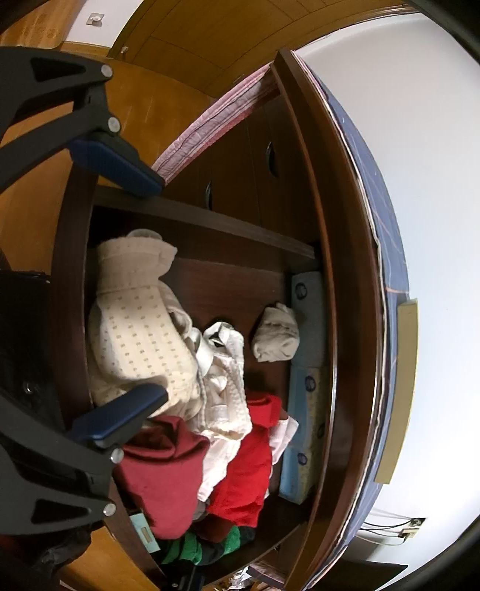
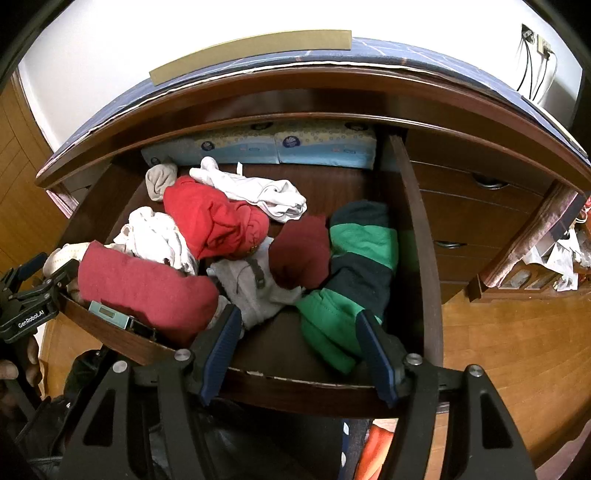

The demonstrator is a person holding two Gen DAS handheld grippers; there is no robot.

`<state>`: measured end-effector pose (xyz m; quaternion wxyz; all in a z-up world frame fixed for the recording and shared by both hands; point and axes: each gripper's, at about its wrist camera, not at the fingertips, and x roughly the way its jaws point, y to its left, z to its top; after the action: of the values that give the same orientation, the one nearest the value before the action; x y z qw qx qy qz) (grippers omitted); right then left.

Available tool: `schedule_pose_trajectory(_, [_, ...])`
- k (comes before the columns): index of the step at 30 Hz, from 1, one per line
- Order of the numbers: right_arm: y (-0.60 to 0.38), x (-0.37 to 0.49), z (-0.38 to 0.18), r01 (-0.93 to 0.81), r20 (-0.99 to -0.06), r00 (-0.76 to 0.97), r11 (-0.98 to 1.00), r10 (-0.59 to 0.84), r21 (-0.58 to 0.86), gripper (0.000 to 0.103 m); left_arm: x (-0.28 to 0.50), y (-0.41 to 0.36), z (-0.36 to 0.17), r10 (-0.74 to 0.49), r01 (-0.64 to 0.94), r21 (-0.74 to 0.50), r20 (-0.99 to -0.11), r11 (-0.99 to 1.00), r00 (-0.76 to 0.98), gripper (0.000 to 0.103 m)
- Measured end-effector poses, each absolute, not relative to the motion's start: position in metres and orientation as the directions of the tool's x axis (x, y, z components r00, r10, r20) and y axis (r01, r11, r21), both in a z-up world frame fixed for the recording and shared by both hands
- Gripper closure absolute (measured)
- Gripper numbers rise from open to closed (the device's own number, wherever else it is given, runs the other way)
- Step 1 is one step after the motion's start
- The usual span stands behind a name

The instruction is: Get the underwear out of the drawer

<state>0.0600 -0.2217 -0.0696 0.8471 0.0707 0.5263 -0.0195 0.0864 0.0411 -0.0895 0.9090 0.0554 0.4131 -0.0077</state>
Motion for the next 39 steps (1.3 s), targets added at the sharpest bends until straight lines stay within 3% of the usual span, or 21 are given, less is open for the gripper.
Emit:
schedule_pose_trajectory(26, [-0.2225, 0.0592, -0.0692, 0.116, -0.894, 0.446, 0.988, 0.040, 0.103, 0.037, 0.0843, 0.0420, -0.0879, 0.018, 0.071, 0.083, -0.760, 0.994, 0.650, 0.000])
schedule_pose_trajectory(39, [-0.2266, 0.0607, -0.0701, 0.118, -0.893, 0.447, 0.987, 0.048, 0.112, 0.032, 0.0848, 0.0429, -0.0856, -0.003, 0.097, 0.075, -0.776, 0.992, 0.630, 0.000])
